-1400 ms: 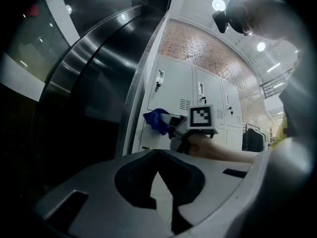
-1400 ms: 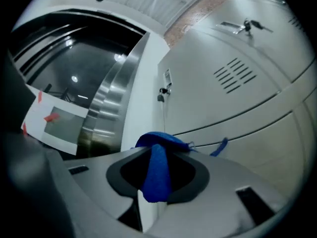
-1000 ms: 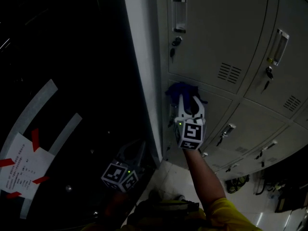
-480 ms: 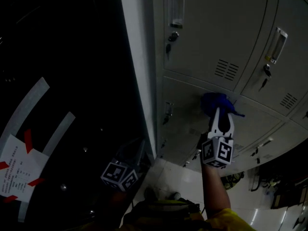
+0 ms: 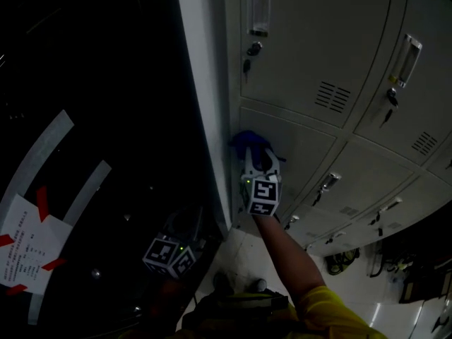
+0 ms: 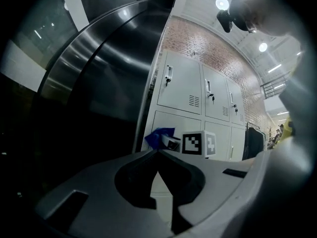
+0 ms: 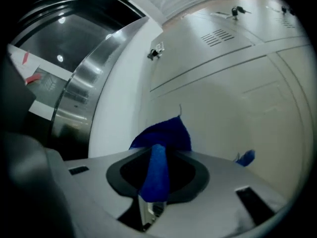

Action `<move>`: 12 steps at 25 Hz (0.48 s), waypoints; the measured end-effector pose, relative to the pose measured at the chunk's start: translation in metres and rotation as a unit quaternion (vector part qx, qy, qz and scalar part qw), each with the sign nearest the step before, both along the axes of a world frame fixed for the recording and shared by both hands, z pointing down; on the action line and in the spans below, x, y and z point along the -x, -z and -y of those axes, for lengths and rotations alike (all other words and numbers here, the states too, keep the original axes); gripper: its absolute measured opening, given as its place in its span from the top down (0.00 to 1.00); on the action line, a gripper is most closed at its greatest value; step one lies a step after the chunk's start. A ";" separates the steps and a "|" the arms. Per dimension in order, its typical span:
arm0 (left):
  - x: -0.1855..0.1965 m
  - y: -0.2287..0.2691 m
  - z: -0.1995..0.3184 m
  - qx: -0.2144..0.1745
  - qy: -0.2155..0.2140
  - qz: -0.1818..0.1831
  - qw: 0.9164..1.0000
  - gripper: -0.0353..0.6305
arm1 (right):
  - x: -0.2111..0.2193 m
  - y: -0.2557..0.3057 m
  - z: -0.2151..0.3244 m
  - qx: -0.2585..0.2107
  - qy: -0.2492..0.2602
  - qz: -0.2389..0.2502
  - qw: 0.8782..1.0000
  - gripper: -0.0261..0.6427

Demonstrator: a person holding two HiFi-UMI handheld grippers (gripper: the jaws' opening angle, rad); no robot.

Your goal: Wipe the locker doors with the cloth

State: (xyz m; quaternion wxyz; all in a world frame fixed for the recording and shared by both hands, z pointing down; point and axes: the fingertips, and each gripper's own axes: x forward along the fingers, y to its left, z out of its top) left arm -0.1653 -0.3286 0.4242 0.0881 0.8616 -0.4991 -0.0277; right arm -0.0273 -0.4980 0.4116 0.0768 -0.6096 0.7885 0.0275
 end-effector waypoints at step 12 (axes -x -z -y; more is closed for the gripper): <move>-0.041 0.001 0.013 -0.005 -0.047 0.001 0.999 0.95 | -0.198 -0.005 -0.079 0.007 -0.165 0.059 0.984 0.82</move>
